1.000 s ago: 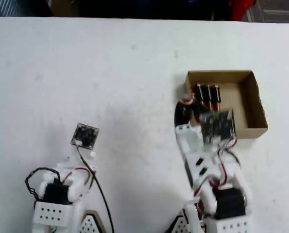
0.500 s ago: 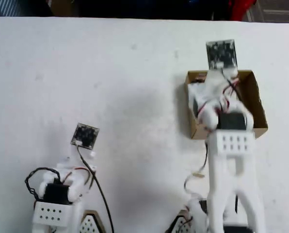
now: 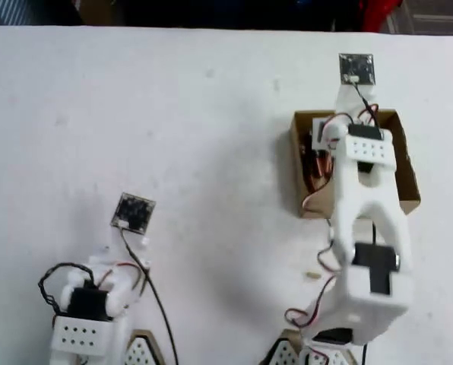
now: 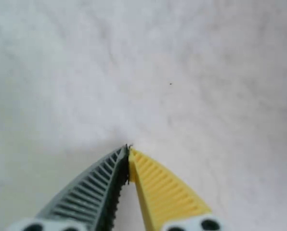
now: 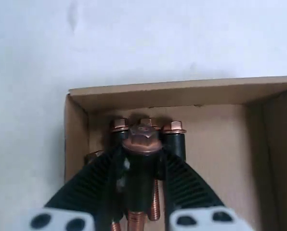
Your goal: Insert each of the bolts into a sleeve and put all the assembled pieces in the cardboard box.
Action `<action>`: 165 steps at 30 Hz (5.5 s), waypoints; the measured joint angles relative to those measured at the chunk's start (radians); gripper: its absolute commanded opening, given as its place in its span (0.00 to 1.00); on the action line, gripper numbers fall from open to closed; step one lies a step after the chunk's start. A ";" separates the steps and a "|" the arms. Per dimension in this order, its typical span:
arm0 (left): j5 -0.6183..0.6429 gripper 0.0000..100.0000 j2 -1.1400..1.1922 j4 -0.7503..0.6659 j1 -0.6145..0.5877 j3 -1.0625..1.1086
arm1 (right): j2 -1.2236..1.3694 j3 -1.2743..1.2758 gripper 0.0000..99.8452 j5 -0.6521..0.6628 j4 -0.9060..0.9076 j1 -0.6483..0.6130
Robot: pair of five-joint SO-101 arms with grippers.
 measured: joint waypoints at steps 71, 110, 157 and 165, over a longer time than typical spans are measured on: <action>0.115 0.02 0.000 0.000 -0.048 0.000 | -0.250 -0.371 0.04 0.124 0.500 -0.015; 0.115 0.02 0.000 0.000 -0.048 0.000 | -1.195 -0.021 0.04 0.124 0.977 -0.437; 0.115 0.02 0.002 0.000 -0.048 0.000 | -1.990 1.120 0.02 0.074 0.684 -0.227; 0.115 0.02 0.002 0.000 -0.048 0.000 | -1.989 1.247 0.02 0.074 0.684 -0.163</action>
